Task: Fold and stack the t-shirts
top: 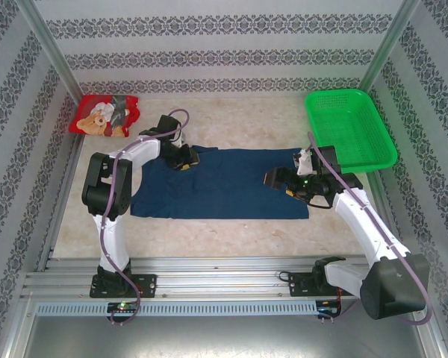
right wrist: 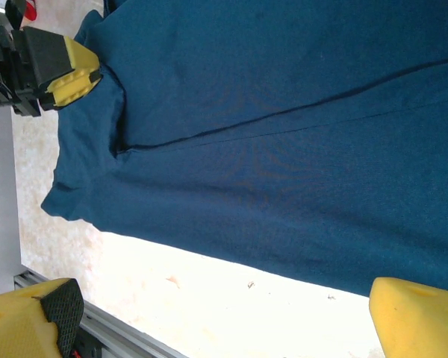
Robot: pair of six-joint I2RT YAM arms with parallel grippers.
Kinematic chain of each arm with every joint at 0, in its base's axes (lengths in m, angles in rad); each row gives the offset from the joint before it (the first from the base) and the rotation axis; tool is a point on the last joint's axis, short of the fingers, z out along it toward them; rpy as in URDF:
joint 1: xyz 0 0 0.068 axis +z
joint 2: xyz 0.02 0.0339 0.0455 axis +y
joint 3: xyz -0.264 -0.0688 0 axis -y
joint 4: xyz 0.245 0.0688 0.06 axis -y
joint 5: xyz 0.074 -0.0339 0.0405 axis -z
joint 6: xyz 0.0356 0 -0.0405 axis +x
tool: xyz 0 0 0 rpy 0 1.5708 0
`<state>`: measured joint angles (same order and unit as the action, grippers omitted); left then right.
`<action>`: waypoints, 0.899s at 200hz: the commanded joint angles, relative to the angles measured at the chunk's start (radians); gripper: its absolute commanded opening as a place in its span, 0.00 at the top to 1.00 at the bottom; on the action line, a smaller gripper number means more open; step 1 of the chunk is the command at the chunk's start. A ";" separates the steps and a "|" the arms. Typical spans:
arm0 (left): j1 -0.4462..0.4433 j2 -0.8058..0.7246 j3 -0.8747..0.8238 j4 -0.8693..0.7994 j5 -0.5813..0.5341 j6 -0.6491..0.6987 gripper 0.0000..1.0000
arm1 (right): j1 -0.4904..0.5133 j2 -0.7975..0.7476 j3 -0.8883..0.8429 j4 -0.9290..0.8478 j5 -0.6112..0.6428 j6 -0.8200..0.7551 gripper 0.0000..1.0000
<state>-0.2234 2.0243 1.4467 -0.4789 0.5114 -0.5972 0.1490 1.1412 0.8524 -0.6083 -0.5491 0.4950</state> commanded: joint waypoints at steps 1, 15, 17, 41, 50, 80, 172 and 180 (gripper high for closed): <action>-0.008 -0.105 -0.028 0.083 0.013 -0.061 0.45 | 0.012 0.025 -0.004 -0.011 0.033 0.002 0.02; 0.004 -0.191 -0.060 0.086 -0.004 -0.115 0.35 | 0.014 0.050 0.013 -0.042 0.062 -0.006 0.02; 0.007 -0.205 -0.068 0.087 -0.007 -0.123 0.33 | 0.015 0.054 0.015 -0.046 0.066 -0.007 0.02; 0.065 -0.381 -0.214 0.074 -0.038 -0.213 0.08 | 0.024 0.108 0.048 -0.089 0.127 -0.016 0.02; 0.093 -0.441 -0.275 0.044 -0.061 -0.217 0.01 | 0.028 0.132 0.059 -0.098 0.139 -0.016 0.02; 0.164 -0.553 -0.442 -0.039 -0.100 -0.188 0.00 | 0.058 0.218 0.081 -0.063 0.151 -0.003 0.02; 0.275 -0.547 -0.736 0.009 -0.275 -0.215 0.27 | 0.085 0.448 0.079 0.059 0.293 0.046 0.11; 0.277 -0.543 -0.747 0.005 -0.288 -0.205 0.27 | 0.088 0.470 0.076 0.069 0.309 0.045 0.11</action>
<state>0.0353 1.4670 0.7357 -0.4774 0.3027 -0.8165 0.2253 1.5467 0.9211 -0.5812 -0.3164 0.5282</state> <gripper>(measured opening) 0.729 0.894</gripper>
